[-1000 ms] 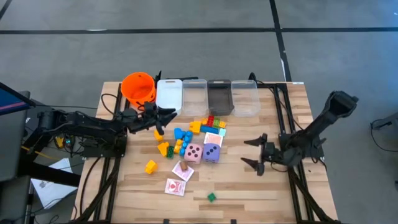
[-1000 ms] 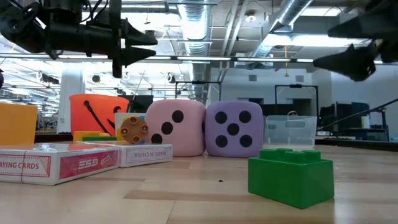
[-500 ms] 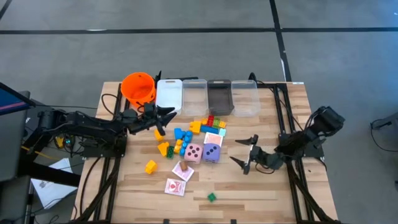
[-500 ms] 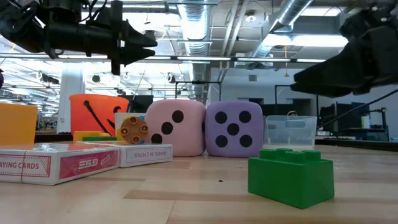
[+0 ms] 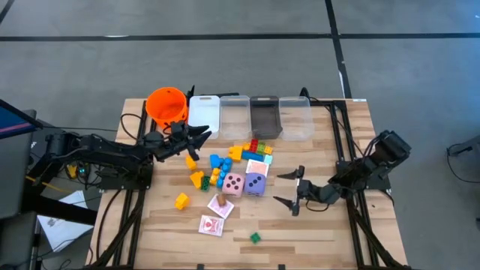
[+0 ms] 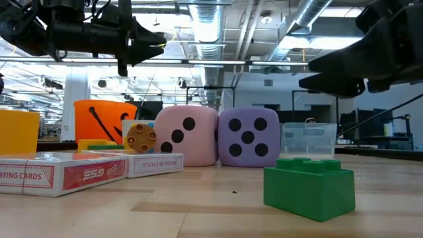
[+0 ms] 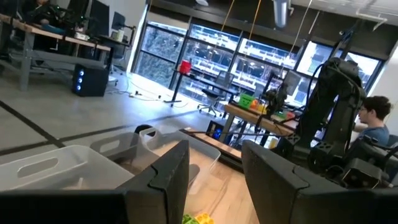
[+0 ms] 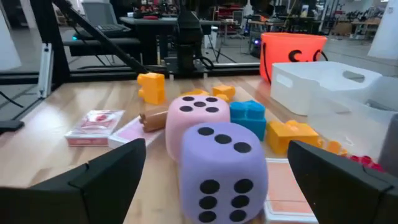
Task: Pick & Place Toys
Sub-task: Put the purple dice into the black bin
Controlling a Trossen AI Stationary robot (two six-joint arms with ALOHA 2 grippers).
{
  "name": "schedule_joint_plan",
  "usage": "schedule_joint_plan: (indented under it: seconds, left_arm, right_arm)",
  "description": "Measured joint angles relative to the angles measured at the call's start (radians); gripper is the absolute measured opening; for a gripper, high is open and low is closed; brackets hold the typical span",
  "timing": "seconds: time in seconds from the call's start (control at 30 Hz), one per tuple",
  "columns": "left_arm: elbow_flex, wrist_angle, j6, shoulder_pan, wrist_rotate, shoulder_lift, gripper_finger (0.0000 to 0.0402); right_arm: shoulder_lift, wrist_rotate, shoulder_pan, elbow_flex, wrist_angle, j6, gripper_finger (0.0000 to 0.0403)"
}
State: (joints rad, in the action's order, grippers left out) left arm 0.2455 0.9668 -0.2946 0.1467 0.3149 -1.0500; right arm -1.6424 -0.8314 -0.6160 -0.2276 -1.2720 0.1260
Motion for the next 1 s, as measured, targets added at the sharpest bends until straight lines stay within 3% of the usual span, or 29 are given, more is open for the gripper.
schedule_joint_plan:
  seconds: [0.27,1.0]
  left_arm:
    - [0.000,0.000,-0.017,-0.003,0.000,0.000,0.0140]
    - [0.000,-0.001,-0.031,-0.003,-0.001,0.000,0.0140]
  right_arm:
    - [0.001,0.101,0.004,0.000,0.018,0.029,0.0386]
    - [0.001,0.100,0.051,-0.001,0.063,-0.004,0.0400]
